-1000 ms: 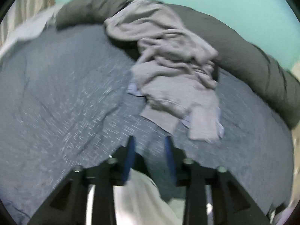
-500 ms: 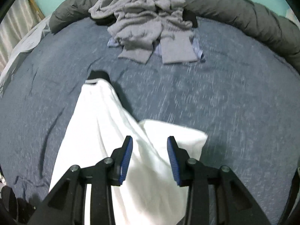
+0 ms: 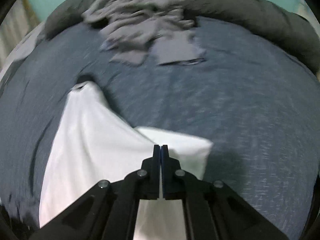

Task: Fold clothes
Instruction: 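Lower the collar end onto the strip with the right gripper, folding it over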

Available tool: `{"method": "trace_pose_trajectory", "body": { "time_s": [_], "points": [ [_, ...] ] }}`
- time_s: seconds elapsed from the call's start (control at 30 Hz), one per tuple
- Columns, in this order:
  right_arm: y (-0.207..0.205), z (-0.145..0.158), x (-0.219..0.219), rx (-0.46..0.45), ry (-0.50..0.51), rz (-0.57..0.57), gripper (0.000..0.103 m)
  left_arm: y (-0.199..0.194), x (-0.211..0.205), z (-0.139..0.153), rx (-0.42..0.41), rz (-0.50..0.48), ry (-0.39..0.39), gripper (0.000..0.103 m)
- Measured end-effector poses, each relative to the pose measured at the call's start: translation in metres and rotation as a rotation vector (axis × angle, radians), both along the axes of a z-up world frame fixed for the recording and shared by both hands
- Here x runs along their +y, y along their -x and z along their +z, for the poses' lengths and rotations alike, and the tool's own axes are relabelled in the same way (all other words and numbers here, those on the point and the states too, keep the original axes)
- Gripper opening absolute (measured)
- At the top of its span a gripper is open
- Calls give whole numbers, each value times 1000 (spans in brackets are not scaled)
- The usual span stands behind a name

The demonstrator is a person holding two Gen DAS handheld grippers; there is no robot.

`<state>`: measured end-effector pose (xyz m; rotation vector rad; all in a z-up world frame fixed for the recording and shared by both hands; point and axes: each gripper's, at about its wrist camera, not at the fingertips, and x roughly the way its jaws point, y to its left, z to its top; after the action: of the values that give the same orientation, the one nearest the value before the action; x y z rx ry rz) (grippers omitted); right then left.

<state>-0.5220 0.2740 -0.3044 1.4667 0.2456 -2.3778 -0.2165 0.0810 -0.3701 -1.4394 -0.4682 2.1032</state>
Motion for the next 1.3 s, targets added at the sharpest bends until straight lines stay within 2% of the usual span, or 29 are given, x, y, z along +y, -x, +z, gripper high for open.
{"method": "trace_pose_trajectory", "body": {
  "time_s": [0.23,0.43,0.57,0.63,0.7,0.73,1.03,1.17,1.23,1.3],
  "points": [
    [13,-8,8,14,-71,-80,1,0,-5,0,0,-2,1,3],
    [16,-17,6,-23,-67,-81,1,1,-4,0,2,-5,5,3],
    [12,-8,13,-34,-31,-88,2,1,6,-3,2,-5,6,3],
    [6,4,23,-12,22,-105,10,1,6,-3,2,-5,5,3],
    [0,15,32,-6,82,-116,30,1,5,-3,3,-6,7,3],
    [-4,19,36,-8,112,-118,31,0,5,-3,3,-5,8,3],
    [-36,14,56,-51,176,-112,31,-1,1,-3,4,-5,12,3],
    [-44,8,48,-58,169,-63,30,-2,-2,-4,4,-6,13,3],
    [-43,4,45,-63,160,-57,19,5,-5,12,4,-6,13,3],
    [-43,2,45,-61,157,-64,4,6,-4,11,3,-6,13,3]
  ]
}}
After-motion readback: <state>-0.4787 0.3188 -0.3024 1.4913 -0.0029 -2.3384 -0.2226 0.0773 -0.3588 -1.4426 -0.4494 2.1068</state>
